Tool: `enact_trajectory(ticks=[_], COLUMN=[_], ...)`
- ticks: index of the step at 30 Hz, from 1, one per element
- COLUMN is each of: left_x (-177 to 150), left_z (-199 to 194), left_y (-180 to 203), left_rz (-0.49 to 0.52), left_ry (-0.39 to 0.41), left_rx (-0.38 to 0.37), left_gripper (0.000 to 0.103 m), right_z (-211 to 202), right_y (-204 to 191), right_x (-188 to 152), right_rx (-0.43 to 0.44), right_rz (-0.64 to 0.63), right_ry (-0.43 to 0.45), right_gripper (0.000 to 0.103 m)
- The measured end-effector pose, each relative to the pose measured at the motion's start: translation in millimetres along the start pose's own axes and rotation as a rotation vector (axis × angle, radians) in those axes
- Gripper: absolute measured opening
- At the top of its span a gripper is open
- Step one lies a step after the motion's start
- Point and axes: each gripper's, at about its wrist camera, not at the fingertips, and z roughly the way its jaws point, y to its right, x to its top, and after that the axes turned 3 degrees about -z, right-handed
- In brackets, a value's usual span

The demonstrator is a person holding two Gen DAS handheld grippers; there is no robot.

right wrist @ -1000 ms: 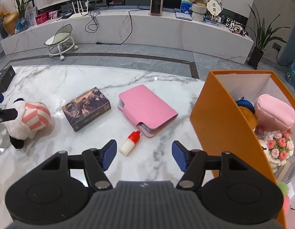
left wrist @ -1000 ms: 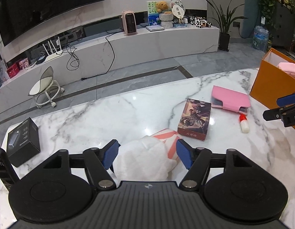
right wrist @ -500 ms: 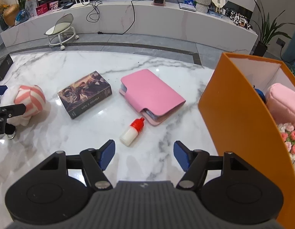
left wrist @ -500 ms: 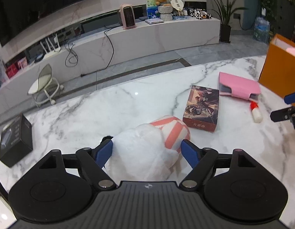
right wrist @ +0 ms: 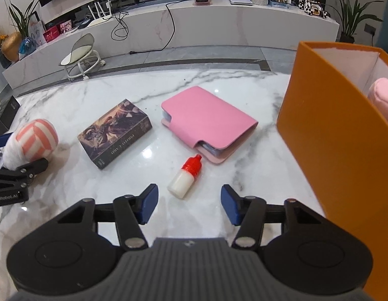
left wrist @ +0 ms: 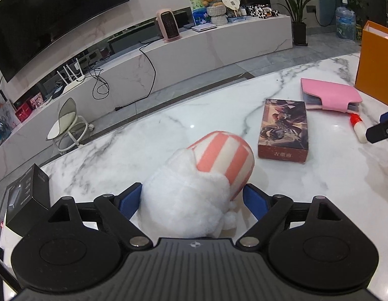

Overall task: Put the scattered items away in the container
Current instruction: 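Close the left tool on the white striped-hat plush while the right tool reaches the small bottle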

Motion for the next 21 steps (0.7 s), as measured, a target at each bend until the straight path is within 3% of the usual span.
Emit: enact_trajectory(ticks=[12, 21], left_x=[2.8, 1.1], left_z=[8.6, 11.6], left_y=[-3.1, -7.8], left_rz=[-0.011, -0.017], left_ry=[0.012, 0.019], left_rx=[0.004, -0.003], left_gripper=[0.100, 0.096], right_z=[17.8, 22.1], right_y=[1.4, -13.3], right_x=[0.1, -2.6], right_rx=[0.005, -0.040], right_rz=[0.026, -0.084], right_ry=[0.044, 0.086], right_gripper=[0.052, 0.042])
